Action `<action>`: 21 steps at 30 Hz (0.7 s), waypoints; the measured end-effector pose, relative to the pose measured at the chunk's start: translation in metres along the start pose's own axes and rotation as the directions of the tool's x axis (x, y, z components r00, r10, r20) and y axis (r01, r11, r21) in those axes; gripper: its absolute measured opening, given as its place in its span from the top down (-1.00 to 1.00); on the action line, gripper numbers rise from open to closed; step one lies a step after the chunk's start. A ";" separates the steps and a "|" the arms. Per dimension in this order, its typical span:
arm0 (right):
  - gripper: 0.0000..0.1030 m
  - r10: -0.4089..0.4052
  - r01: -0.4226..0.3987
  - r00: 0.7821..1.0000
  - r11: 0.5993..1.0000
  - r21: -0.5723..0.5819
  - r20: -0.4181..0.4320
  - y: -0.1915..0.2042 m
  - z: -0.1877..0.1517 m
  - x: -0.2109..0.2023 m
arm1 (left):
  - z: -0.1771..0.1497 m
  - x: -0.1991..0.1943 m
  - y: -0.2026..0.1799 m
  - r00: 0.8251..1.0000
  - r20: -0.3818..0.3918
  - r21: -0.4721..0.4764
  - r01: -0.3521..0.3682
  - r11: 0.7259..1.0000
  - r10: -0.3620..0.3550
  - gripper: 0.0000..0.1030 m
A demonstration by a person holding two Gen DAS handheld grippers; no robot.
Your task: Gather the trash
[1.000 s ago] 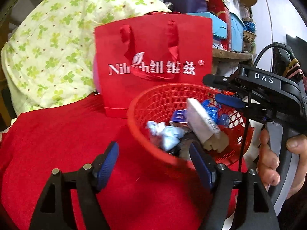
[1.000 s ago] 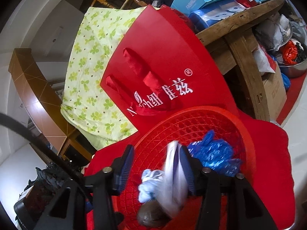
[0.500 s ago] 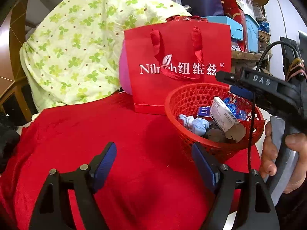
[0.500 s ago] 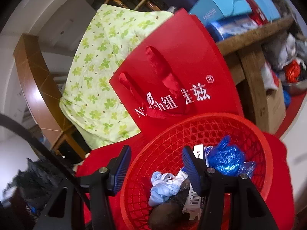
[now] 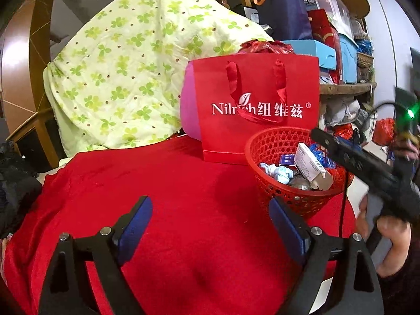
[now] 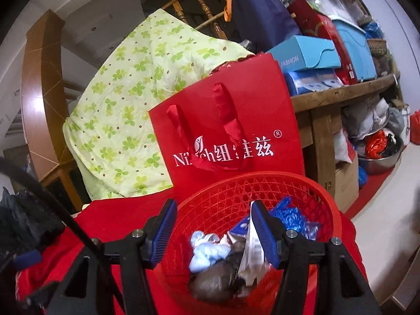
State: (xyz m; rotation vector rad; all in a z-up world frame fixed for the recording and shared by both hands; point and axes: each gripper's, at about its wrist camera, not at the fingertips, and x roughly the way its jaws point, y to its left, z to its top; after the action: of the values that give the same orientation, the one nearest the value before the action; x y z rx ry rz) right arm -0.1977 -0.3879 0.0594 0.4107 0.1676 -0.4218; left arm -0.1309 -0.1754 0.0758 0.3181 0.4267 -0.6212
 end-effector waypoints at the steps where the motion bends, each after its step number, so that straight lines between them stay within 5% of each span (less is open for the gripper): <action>1: -0.29 0.000 0.000 1.000 1.000 -0.006 0.005 0.003 -0.003 -0.006 | 0.000 -0.002 0.003 1.000 0.000 -0.005 -0.002 1.000 0.002 -0.77; 21: -0.32 0.014 -0.019 0.996 0.998 -0.059 -0.084 0.036 -0.039 -0.089 | -0.009 -0.036 0.037 0.994 -0.006 -0.055 -0.107 0.993 0.107 -0.77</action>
State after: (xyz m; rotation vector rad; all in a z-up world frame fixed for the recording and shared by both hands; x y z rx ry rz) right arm -0.2650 -0.3091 0.0588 0.3706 0.2578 -0.3824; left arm -0.1366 -0.1257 0.0913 0.2875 0.4260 -0.5039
